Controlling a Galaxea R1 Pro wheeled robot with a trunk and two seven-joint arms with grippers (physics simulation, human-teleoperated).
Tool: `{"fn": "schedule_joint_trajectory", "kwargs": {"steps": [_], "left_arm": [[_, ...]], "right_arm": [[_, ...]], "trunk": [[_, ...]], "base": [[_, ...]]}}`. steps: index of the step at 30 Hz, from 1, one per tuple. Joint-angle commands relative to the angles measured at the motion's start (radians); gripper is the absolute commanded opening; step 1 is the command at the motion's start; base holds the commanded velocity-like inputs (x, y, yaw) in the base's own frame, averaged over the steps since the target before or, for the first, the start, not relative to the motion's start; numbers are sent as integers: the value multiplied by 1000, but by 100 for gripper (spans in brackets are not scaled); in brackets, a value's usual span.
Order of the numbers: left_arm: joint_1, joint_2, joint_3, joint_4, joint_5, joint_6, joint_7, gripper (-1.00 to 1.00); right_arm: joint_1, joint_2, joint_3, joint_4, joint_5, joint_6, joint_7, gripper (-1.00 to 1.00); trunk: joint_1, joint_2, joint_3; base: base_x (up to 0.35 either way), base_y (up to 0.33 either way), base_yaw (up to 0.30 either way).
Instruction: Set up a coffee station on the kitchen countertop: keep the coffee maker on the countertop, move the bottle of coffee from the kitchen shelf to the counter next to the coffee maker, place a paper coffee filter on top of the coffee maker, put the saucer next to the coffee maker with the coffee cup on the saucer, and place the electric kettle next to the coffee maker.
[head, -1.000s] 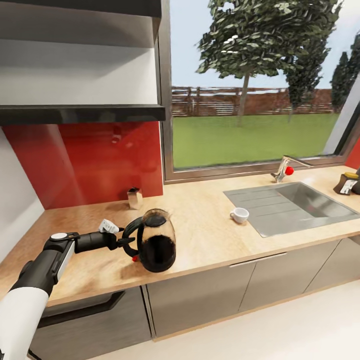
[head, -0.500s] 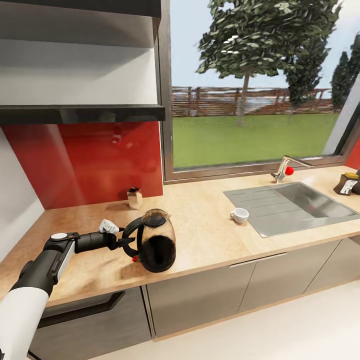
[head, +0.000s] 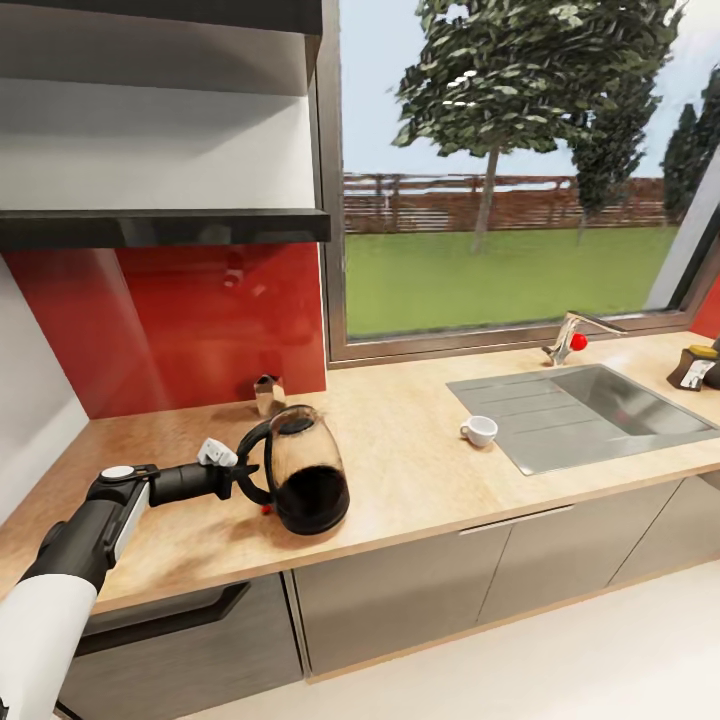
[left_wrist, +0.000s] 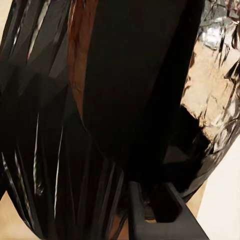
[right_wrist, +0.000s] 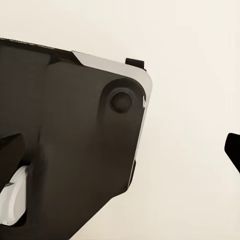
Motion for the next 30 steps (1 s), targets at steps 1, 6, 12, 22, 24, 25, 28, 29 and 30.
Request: {"fn": "schedule_joint_trajectory", "kwargs": {"steps": [1,6,12,22,24,25,28,29,30], "left_arm": [[-1,-1,3,-1,-7,8,-7,-100],[-2,-1,4,-1,-5,8,-7,-100],[-1,-1,5,-2,-3,9,-8,-100],[-3,-1,5,-2,-3,9,-9,-100],[-3,-1,5,-2,-3,9,-9,-100],[-5,-2,5,-2,-3,11,-9,-100],[-12,-4,5,-7,-3,16,-9,-100],[-14,-5,5,-10,-3,19,-9,-100],[-17,-6,4,-13,-3,21,-8,-100]], "right_arm": [[-1,0,0,0,7,-3,2,100],[-1,0,0,0,7,-3,2,100],[-1,0,1,0,7,-3,2,100],[-1,-2,3,0,6,-5,2,100],[-1,-1,3,0,6,-7,2,100],[-1,0,3,0,6,-7,2,100],[-1,1,2,-1,5,-7,2,100],[-1,2,1,-1,5,-7,2,100],[-1,2,1,-1,5,-7,2,100]], "trunk": [[1,-2,-2],[1,-2,-2],[1,-2,-2],[1,-2,-2],[1,-2,-2],[1,-2,-2],[1,-2,-2],[1,-2,-2],[1,-2,-2]], "base": [[0,0,0],[0,0,0],[0,0,0],[0,0,0],[0,0,0],[0,0,0],[0,0,0],[0,0,0],[0,0,0]]}}
